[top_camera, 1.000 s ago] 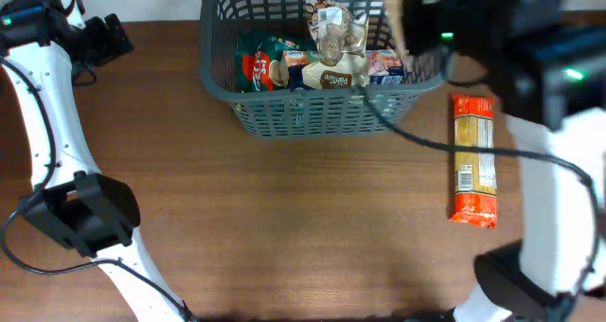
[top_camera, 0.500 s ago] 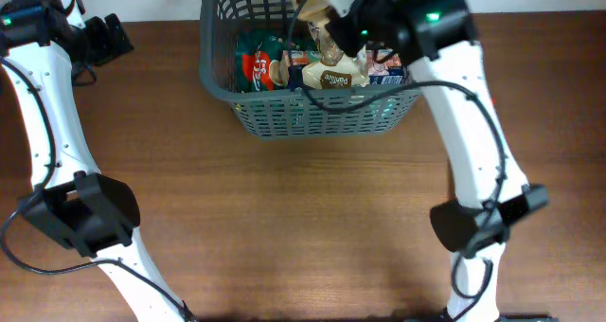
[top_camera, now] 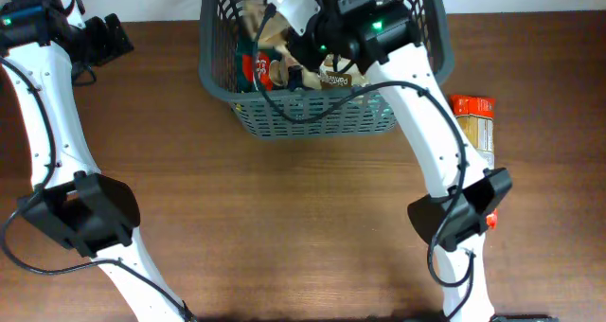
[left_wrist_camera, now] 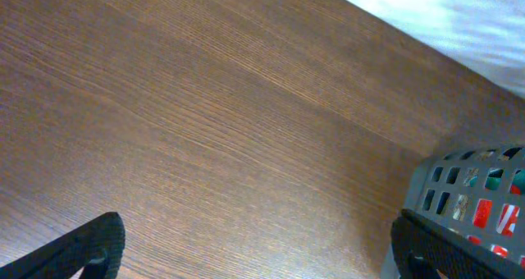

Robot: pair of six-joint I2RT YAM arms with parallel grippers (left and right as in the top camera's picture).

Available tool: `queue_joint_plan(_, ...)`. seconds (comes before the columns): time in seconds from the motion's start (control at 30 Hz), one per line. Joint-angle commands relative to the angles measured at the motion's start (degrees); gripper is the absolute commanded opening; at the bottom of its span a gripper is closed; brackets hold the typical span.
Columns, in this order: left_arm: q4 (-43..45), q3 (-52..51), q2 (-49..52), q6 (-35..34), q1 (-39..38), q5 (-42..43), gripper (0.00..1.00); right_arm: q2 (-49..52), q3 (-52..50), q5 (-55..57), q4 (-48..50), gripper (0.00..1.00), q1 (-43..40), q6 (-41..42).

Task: Pack container
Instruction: 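Carry the rice bag with right gripper and release it into basket, then move right gripper to the spaghetti pack and grasp it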

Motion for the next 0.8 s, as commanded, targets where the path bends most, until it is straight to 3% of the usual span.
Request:
queue_joint_plan(0.0,0.1,-0.1,0.0,-0.7,0.2,-0.4,0.99,1.2,0.1,-1.1,-1.5,0.20,0.5,1.1)
queue_joint_plan(0.07,0.1,-0.1,0.0,-0.7,0.2,-0.4,0.99,1.2,0.2,-1.0,-2.6,0.30,0.7,1.1)
queue_joint_plan(0.17,0.1,-0.1,0.0,-0.7,0.2,-0.4,0.99,-0.3,0.7,0.3,-4.0,0.33,0.9,1.5)
queue_joint_plan(0.27,0.1,-0.1,0.0,-0.7,0.2,-0.4,0.99,-4.0,3.0,9.0,-4.9,0.38,0.7,5.7)
queue_joint_plan(0.47,0.1,-0.1,0.0,-0.7,0.2,-0.4,0.99,-14.4,6.8,27.4,-7.5,0.50,0.7,5.9)
queue_joint_plan(0.77,0.1,-0.1,0.0,-0.7,0.2,-0.4,0.99,-23.1,5.4,44.2,-14.7,0.52,-3.5,10.7)
